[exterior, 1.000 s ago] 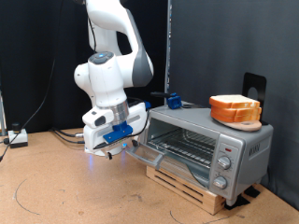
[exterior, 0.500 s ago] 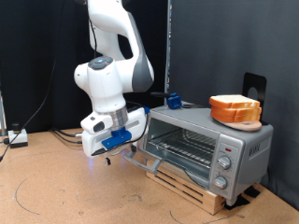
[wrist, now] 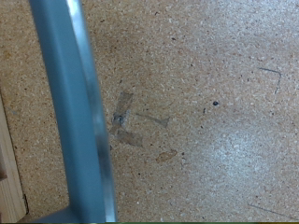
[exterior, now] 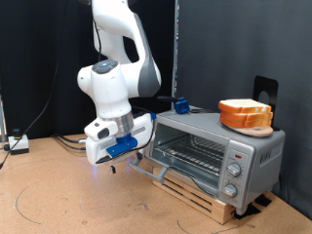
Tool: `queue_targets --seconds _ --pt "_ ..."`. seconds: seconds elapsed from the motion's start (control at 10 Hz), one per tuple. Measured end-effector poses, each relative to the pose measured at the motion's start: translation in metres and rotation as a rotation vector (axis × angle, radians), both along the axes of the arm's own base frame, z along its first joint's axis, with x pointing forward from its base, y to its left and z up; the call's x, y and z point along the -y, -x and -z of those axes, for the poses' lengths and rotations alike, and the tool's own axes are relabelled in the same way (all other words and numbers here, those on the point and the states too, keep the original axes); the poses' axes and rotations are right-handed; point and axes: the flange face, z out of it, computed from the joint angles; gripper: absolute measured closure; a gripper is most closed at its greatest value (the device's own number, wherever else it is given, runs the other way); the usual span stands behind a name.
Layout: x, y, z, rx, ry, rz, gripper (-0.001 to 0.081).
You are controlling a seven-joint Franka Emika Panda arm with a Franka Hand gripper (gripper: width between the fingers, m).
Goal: Make a piece of toast with the oven
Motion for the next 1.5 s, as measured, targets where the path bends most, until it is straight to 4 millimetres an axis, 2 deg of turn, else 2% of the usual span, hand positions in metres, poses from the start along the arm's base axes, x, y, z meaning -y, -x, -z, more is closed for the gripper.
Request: queue_targets --seconds 0.7,1.1,1.5 --pt "-0.001 -0.002 -0.001 0.035 -0.035 -0.023 -0.0001" --pt "-0.023 -0.022 -0.013 0.085 -0.046 -0.009 -0.0001" --pt "-0.016 -0.035 -0.001 0.054 -0.008 0.012 -0.0001"
